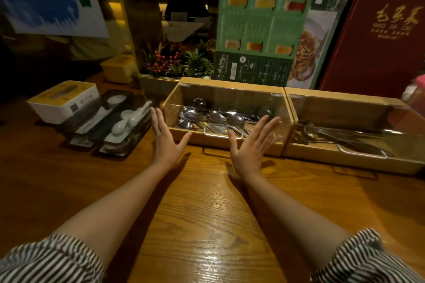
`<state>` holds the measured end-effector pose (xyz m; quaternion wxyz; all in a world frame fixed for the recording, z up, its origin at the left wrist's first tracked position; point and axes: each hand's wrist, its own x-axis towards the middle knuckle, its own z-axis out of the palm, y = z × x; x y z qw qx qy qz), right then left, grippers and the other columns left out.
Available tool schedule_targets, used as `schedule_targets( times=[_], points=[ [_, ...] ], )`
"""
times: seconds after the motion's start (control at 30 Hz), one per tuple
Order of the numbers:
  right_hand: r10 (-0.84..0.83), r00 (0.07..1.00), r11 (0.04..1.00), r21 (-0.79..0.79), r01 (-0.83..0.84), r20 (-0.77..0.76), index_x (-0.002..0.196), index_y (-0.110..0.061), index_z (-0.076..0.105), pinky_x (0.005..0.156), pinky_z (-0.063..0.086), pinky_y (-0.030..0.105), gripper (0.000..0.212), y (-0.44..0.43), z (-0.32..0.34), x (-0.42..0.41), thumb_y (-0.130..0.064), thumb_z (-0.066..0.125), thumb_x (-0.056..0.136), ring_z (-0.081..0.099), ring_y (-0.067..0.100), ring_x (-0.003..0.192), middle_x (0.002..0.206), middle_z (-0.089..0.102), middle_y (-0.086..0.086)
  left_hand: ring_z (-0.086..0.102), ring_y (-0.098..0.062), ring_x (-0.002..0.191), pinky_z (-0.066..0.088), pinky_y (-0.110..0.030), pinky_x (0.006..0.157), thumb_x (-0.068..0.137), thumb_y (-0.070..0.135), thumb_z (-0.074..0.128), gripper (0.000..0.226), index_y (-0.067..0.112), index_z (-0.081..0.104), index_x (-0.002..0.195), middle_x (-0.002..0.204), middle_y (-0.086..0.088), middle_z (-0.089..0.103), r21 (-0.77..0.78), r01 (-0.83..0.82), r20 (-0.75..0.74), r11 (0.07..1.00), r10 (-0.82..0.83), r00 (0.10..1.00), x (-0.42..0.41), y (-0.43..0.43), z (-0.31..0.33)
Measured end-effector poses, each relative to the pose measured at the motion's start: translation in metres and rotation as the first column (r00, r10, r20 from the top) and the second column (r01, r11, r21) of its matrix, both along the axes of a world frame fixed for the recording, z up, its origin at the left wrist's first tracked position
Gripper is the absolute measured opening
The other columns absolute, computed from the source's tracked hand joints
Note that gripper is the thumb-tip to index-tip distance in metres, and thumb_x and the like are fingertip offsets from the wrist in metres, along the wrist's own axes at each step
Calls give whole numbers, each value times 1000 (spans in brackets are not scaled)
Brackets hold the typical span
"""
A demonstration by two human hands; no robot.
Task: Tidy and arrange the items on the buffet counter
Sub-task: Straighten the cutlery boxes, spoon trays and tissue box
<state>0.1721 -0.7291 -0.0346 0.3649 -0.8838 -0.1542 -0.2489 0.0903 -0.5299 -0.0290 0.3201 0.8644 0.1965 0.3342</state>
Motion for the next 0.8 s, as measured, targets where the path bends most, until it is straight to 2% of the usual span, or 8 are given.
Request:
schedule_targets(
  times=[0.1,0.23,0.4,0.47,0.57,0.6,0.7,0.8],
  points=[
    [107,992,988,-114,-100,60,152,-1,-11,116,-17,56,102,26,-4,-13,-63,42,91,-25,35,146,157,-25,19,-12,-18,149,13,-40,119,87,34,70,106,12,-9,155,162,-4,-20,66,-25,31,997,23,999,-14,17,3],
    [205,976,957,-221,-186,68,152,-2,-14,116,-19,52,103,66,-5,-32,-64,39,89,-25,33,146,158,-27,15,-7,-21,151,15,-45,121,91,28,66,95,11,0,156,164,-7,-11,132,-56,71,990,47,996,-36,55,12],
    [280,960,944,-194,-269,30,152,-1,-12,119,-19,41,100,122,1,-62,-52,50,91,-27,29,147,158,-26,17,0,-22,151,18,-46,121,92,27,64,88,9,6,156,164,-9,-3,165,-61,82,984,48,995,-65,117,14],
    [312,950,937,-163,-308,0,153,-1,-10,119,-18,38,100,144,2,-75,-47,54,92,-26,28,147,158,-25,17,2,-23,151,14,-41,122,93,34,59,84,5,11,155,164,-11,1,177,-55,75,983,42,996,-76,141,8],
    [366,930,923,-118,-367,-29,154,-5,-9,122,-8,42,98,176,-2,-93,-43,57,93,-25,24,148,160,-24,13,-1,-17,151,-4,-26,119,94,42,51,79,10,14,155,164,-7,1,174,-31,58,984,21,998,-93,168,-2],
    [386,921,916,-96,-388,-48,155,-8,-8,123,-4,44,96,187,-3,-98,-43,57,93,-25,22,148,160,-24,11,-2,-15,150,-7,-27,119,95,43,48,75,11,15,155,164,-6,1,174,-25,56,984,16,998,-98,178,-5],
    [428,895,896,-70,-439,-127,157,-15,0,123,6,48,90,221,-8,-112,-46,56,94,-22,20,149,162,-20,7,0,-16,150,-2,-46,121,97,47,40,67,12,24,152,164,-7,7,173,-18,37,985,12,999,-112,212,-16],
    [458,872,872,-103,-479,-175,156,-23,10,122,6,51,82,248,-12,-125,-52,53,93,-17,21,150,164,-11,5,4,-20,150,0,-54,120,95,54,37,67,15,31,149,163,-6,11,206,22,-3,978,-22,1000,-124,244,-26]
  ],
)
